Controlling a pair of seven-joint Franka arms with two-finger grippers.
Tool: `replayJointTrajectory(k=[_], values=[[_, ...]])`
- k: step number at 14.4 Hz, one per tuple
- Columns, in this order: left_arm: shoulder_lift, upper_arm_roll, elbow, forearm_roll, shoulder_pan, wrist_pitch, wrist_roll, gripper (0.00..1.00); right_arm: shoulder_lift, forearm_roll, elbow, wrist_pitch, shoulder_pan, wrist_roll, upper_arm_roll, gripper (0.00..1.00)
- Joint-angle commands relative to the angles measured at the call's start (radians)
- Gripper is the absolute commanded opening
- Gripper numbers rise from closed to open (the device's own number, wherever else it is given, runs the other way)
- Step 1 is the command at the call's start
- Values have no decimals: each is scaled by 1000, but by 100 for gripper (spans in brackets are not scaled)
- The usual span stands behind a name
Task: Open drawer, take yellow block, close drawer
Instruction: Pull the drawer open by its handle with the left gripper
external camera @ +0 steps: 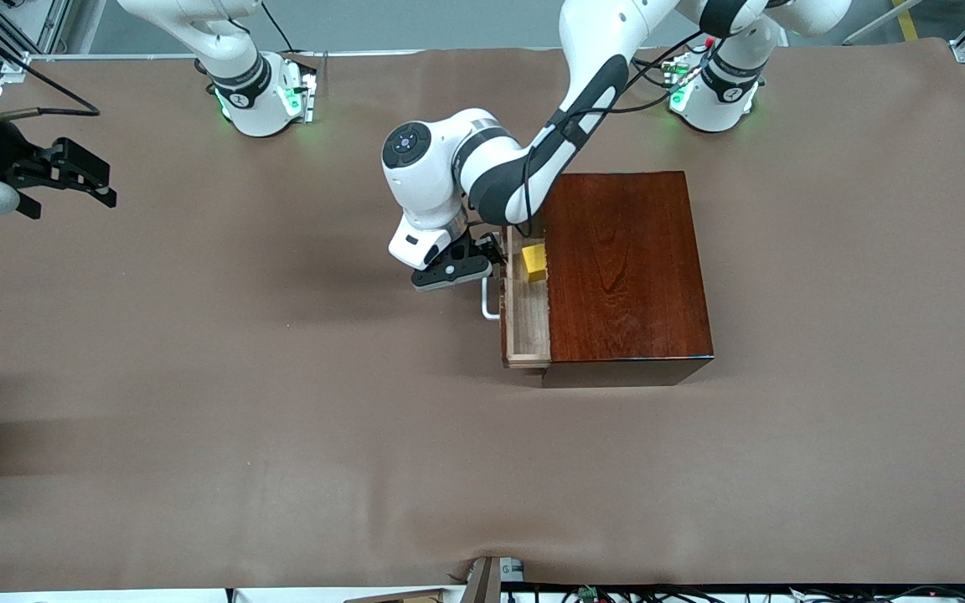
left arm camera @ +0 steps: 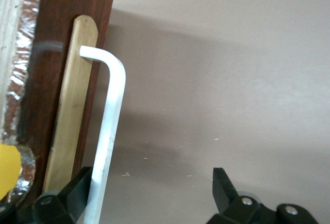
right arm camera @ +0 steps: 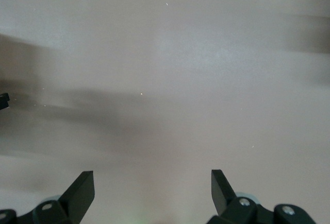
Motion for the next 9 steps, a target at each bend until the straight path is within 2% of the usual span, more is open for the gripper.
replayJointTrajectory(k=[1, 3, 9], values=[[18, -5, 31, -59, -29, 89, -88, 100, 15, -12, 16, 3, -28, -8, 10, 100], [22, -5, 32, -59, -32, 117, -93, 100, 39, -15, 62, 0, -39, -8, 10, 100], [30, -5, 32, -61, -52, 194, -140, 100, 85, -12, 64, 9, -73, -11, 10, 100]])
